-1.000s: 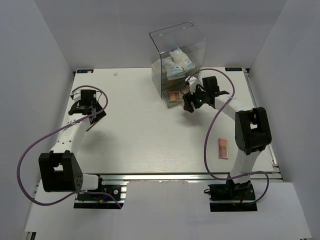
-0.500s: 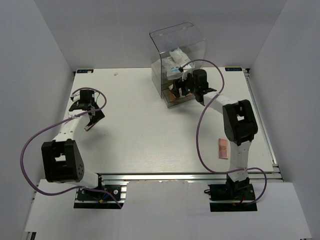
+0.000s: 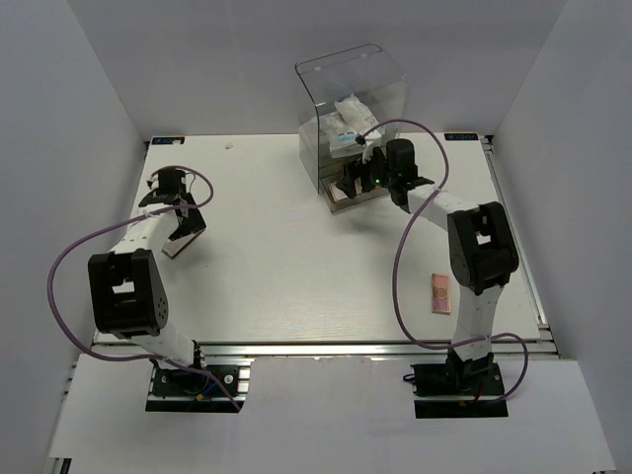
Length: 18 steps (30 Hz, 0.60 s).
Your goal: Organize the makeup
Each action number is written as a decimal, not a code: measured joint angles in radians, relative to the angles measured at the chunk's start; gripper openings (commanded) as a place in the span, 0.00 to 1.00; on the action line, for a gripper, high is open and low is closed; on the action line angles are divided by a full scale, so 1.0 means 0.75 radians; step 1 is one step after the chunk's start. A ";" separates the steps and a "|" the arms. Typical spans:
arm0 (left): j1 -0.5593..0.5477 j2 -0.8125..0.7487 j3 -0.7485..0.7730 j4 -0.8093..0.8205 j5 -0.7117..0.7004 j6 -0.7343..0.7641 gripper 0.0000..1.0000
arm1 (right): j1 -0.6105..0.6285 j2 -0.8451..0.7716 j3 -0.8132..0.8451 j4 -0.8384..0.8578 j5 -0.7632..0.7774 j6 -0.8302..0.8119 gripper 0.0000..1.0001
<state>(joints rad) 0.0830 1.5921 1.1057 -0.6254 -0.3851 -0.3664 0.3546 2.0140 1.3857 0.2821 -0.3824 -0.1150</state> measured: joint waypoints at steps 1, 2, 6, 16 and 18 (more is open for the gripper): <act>0.000 0.018 0.011 0.015 0.009 0.050 0.98 | -0.007 -0.031 -0.018 -0.002 -0.028 -0.001 0.89; 0.000 0.034 0.019 0.034 0.016 0.102 0.98 | -0.015 -0.060 -0.035 -0.002 -0.052 -0.002 0.89; 0.000 0.069 0.025 0.122 0.073 0.341 0.97 | -0.058 -0.198 -0.120 -0.005 -0.148 -0.002 0.89; 0.053 0.253 0.031 0.338 0.268 0.742 0.91 | -0.139 -0.416 -0.321 -0.055 -0.256 0.029 0.89; 0.072 0.318 0.047 0.346 0.314 0.770 0.91 | -0.142 -0.448 -0.355 -0.062 -0.263 0.042 0.89</act>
<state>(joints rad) 0.1371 1.8309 1.1408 -0.3656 -0.1497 0.2111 0.2481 1.6779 1.1194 0.2356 -0.5797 -0.0837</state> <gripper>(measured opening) 0.914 0.894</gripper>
